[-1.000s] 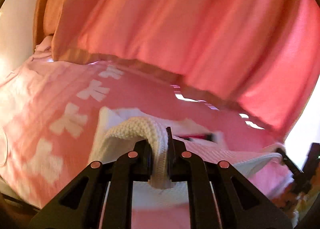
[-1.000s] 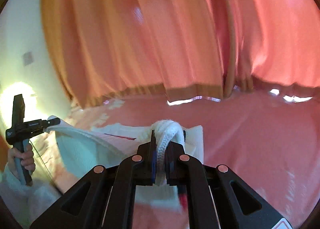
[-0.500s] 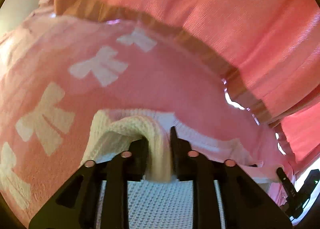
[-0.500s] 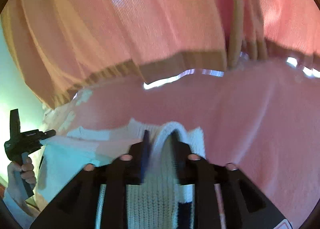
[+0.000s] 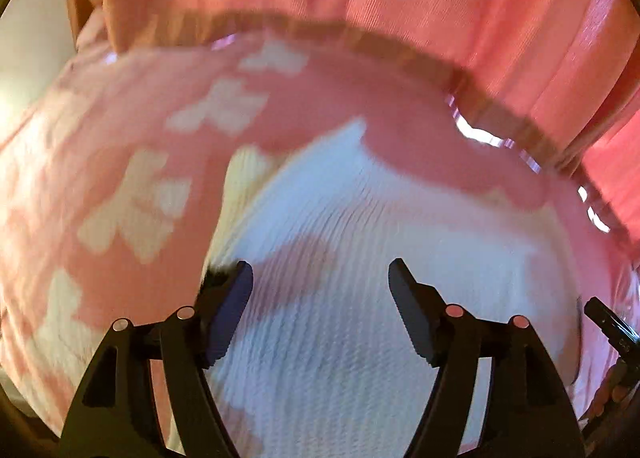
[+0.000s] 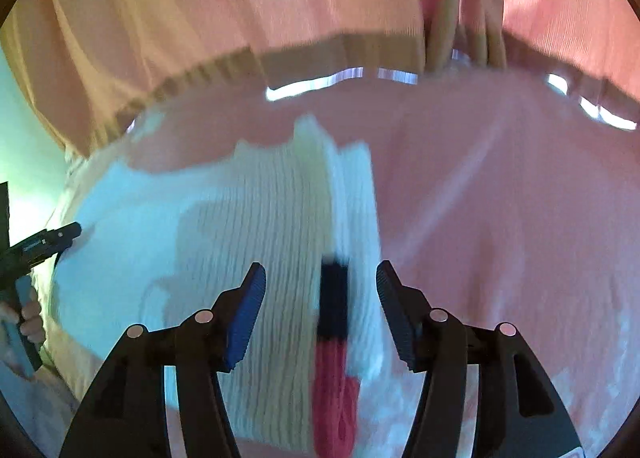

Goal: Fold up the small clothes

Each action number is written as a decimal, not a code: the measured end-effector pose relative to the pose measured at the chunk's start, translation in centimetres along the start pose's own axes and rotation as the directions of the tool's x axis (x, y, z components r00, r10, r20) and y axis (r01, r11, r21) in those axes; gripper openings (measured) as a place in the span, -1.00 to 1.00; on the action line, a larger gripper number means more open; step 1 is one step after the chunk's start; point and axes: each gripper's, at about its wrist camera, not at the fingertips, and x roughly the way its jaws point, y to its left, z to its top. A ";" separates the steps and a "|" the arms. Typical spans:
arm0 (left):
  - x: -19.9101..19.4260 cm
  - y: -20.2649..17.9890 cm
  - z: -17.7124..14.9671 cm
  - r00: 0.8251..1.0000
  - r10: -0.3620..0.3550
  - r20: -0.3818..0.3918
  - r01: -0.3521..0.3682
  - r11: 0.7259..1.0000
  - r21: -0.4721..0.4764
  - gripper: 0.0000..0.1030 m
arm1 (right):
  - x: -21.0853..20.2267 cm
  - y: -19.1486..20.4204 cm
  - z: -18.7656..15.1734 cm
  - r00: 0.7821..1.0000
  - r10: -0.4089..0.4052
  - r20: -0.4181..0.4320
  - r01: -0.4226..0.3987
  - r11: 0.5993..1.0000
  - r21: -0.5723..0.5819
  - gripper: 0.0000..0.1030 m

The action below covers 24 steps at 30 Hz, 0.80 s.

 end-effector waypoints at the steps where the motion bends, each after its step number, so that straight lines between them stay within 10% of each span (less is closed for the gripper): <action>1: 0.2 0.5 -0.7 1.000 0.000 -0.007 0.000 1.000 0.004 0.11 | 0.0 0.0 -0.5 1.000 0.006 -0.012 -0.007 1.000 -0.003 -0.01; 3: 0.3 0.9 -1.5 1.000 -0.009 -0.017 0.010 0.999 0.031 -0.14 | 0.6 0.2 -1.2 0.999 0.017 -0.045 -0.018 0.999 -0.037 -0.85; 7: 0.4 1.8 -1.5 0.999 -0.031 -0.029 0.032 0.999 0.012 -0.94 | -1.1 0.2 -1.3 0.999 0.034 0.020 -0.033 0.999 -0.032 -0.88; 10: -0.9 2.4 -1.1 0.998 -0.068 -0.001 0.068 0.997 -0.037 -0.95 | -4.4 -0.3 -1.0 0.988 0.041 0.151 -0.041 0.999 -0.004 -0.88; 14: 1.1 3.0 -1.7 0.996 -0.023 -0.084 0.018 0.998 -0.062 -0.94 | -0.2 -2.4 -2.7 0.995 -0.053 -0.081 0.057 0.997 0.049 -0.86; 19: -0.9 1.6 -1.5 1.000 0.000 -0.011 0.000 1.000 -0.015 -0.92 | -2.3 -2.2 -1.9 0.999 -0.046 -0.001 0.046 0.998 0.037 -0.71; 24: -0.8 -0.5 1.1 0.999 -0.043 0.029 0.044 0.999 -0.016 -0.35 | -2.4 -1.4 1.9 0.996 0.003 0.085 -0.007 0.999 0.047 -0.17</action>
